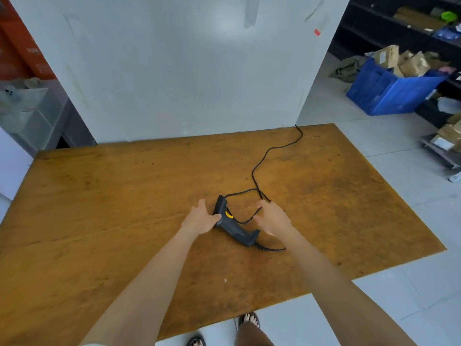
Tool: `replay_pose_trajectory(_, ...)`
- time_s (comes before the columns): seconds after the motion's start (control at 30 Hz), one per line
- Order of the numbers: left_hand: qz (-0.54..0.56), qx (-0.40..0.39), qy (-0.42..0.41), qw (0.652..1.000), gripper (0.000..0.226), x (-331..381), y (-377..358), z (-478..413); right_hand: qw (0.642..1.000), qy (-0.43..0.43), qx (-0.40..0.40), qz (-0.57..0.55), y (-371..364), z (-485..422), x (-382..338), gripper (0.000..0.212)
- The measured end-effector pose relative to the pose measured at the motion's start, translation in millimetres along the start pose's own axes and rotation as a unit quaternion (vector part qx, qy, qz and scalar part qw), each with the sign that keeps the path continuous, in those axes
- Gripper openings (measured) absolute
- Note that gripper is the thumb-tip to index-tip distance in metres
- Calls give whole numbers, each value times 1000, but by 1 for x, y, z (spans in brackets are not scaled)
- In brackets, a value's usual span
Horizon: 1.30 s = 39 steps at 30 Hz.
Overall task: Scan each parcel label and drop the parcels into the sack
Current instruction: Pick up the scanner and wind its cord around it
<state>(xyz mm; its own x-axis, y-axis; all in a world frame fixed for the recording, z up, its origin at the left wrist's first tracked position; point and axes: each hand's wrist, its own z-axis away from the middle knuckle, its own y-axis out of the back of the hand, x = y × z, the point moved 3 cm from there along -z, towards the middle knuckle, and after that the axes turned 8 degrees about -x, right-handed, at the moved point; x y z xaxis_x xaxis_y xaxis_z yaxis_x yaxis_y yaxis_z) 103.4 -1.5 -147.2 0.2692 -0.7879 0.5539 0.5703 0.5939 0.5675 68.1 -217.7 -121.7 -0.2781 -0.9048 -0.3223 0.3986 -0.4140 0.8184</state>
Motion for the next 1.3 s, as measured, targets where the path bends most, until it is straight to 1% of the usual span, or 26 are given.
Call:
replay_pose_trajectory(0.07, 33, 5, 21, 999, 93, 3, -8, -15, 1000, 5, -9, 5, 2, -15, 9, 39)
replay_pose_trajectory(0.13, 39, 6, 35, 999, 97, 8, -13, -29, 1000, 13, -12, 9, 8, -32, 18, 39)
replay_pose_trajectory(0.3, 28, 7, 93, 995, 99, 26, -18, -53, 1000, 23, -2, 14, 28, -77, 35, 32)
replay_pose_trajectory(0.43, 39, 8, 122, 992, 87, 31, -18, -65, 999, 13, -17, 33, 38, -111, 37, 30)
replay_pose_trajectory(0.5, 54, 15, 133, 990, 82, 28, -17, -68, 999, 3, -36, 34, 37, -125, 34, 37)
replay_pose_trajectory(0.57, 72, 25, 132, 988, 83, 26, -16, -68, 998, -4, -48, 27, 34, -136, 30, 43)
replay_pose_trajectory(0.63, 90, 37, 120, 988, 76, 27, -15, -66, 998, -9, -50, 28, 31, -144, 26, 45)
replay_pose_trajectory(0.7, 106, 51, 109, 987, 62, 28, -13, -63, 998, -4, -52, 36, 28, -150, 23, 40)
replay_pose_trajectory(0.83, 113, 93, 90, 985, 58, 37, -6, -58, 997, 9, -65, 29, 28, -158, 24, 27)
replay_pose_trajectory(0.93, 89, 114, 74, 987, 40, 59, 9, -58, 997, 27, -65, -22, 34, -164, 31, 10)
replay_pose_trajectory(0.97, 75, 112, 67, 989, 36, 69, 14, -61, 996, 28, -74, -50, 38, -166, 33, 7)
replay_pose_trajectory(1.03, 59, 110, 47, 991, 34, 94, 22, -71, 980, 25, -117, -161, 46, -170, 39, 14)
replay_pose_trajectory(1.07, 56, 114, 36, 991, 37, 108, 24, -78, 962, 22, -145, -229, 51, -170, 43, 18)
replay_pose_trajectory(1.13, 52, 120, 16, 991, 56, 138, 22, -95, 925, 19, -193, -326, 62, -168, 51, 13)
replay_pose_trajectory(1.17, 45, 117, 7, 992, 68, 154, 18, -104, 910, 23, -213, -355, 69, -167, 56, 10)
replay_pose_trajectory(1.2, 34, 110, -3, 993, 77, 169, 13, -112, 896, 29, -227, -380, 76, -165, 62, 10)
replay_pose_trajectory(1.23, 23, 101, -15, 994, 83, 185, 7, -120, 886, 33, -233, -400, 83, -164, 70, 15)
replay_pose_trajectory(1.3, 12, 85, -35, 996, 86, 213, -7, -135, 873, 34, -223, -432, 98, -165, 89, 20)
